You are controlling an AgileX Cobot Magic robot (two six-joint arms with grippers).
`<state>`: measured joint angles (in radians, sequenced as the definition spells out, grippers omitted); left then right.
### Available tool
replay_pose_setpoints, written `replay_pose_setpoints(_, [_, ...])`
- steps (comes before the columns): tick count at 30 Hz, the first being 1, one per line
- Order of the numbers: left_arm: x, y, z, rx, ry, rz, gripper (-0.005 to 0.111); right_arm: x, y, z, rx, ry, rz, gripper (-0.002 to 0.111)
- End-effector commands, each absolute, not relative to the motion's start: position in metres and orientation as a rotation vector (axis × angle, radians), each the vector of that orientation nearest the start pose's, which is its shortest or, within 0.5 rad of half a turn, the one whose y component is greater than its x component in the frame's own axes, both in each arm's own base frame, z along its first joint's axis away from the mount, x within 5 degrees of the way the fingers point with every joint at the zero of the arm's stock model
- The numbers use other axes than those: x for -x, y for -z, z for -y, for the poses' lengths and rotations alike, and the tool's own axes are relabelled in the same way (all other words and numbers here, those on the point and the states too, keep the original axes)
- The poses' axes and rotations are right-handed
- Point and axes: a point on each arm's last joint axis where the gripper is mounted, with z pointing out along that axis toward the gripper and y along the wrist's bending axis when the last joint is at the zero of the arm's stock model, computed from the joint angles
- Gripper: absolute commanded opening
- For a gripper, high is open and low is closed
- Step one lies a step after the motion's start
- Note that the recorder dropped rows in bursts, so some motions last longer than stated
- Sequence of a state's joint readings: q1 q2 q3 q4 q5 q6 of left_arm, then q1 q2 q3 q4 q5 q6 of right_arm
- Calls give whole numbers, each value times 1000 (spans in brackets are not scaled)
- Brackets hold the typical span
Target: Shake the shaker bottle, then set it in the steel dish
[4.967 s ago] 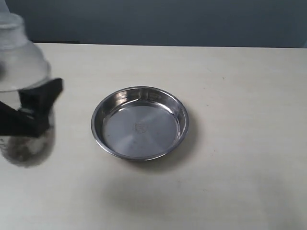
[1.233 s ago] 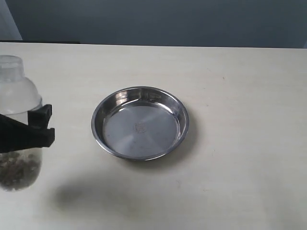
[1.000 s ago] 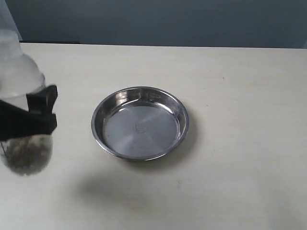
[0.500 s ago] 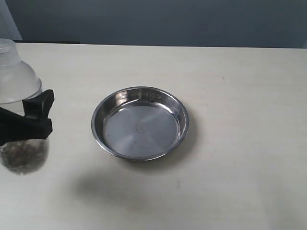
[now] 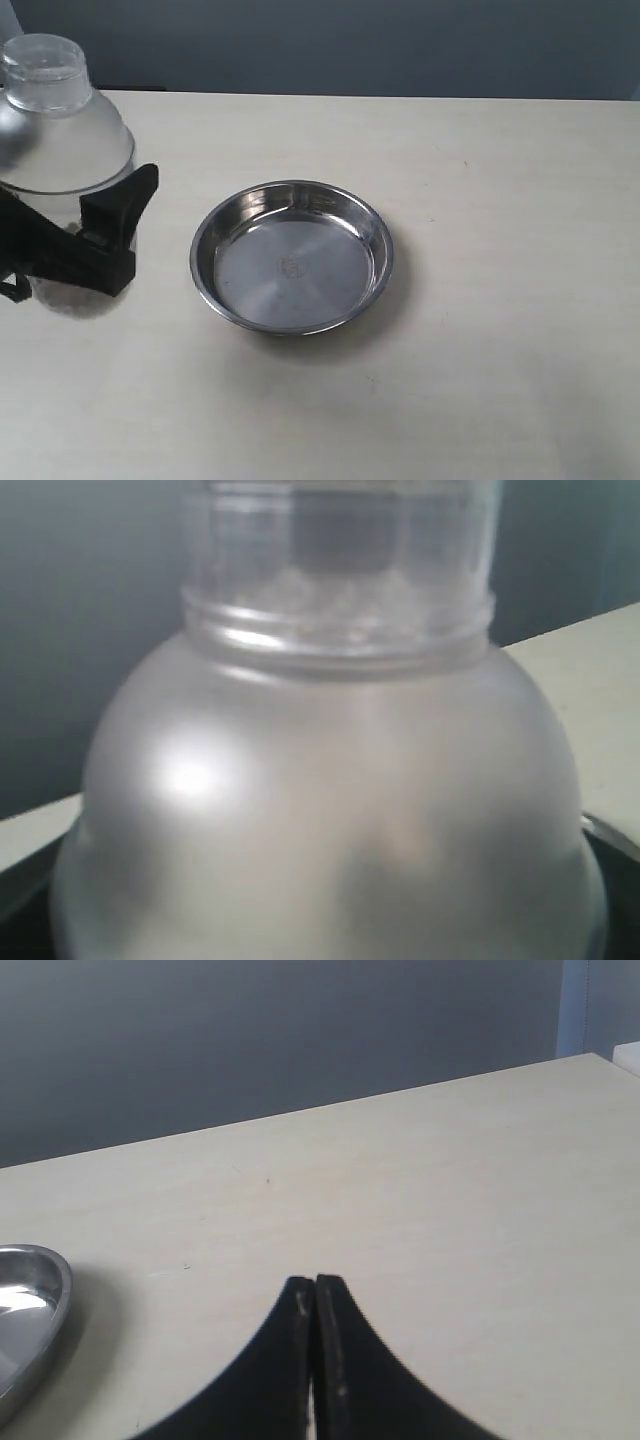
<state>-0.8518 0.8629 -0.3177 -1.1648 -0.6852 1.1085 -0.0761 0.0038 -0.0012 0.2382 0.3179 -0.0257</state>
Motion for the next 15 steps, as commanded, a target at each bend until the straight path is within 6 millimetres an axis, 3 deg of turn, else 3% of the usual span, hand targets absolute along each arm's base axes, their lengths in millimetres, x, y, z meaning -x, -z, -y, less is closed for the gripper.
replay_pose_setpoints(1, [-148,-282,65,-195,138,-1542,0,-55,-186,-2,-199,-152,-1775,-1])
replay_pose_setpoints(5, [-150,-295,45,-56,198,-1479,0,-55,-186,-2,-199,-152,-1775,-1])
replay_pose_setpoints(15, [-129,-307,32,-139,175,-1430,0,-55,-186,-2,-199,-152,-1775,-1])
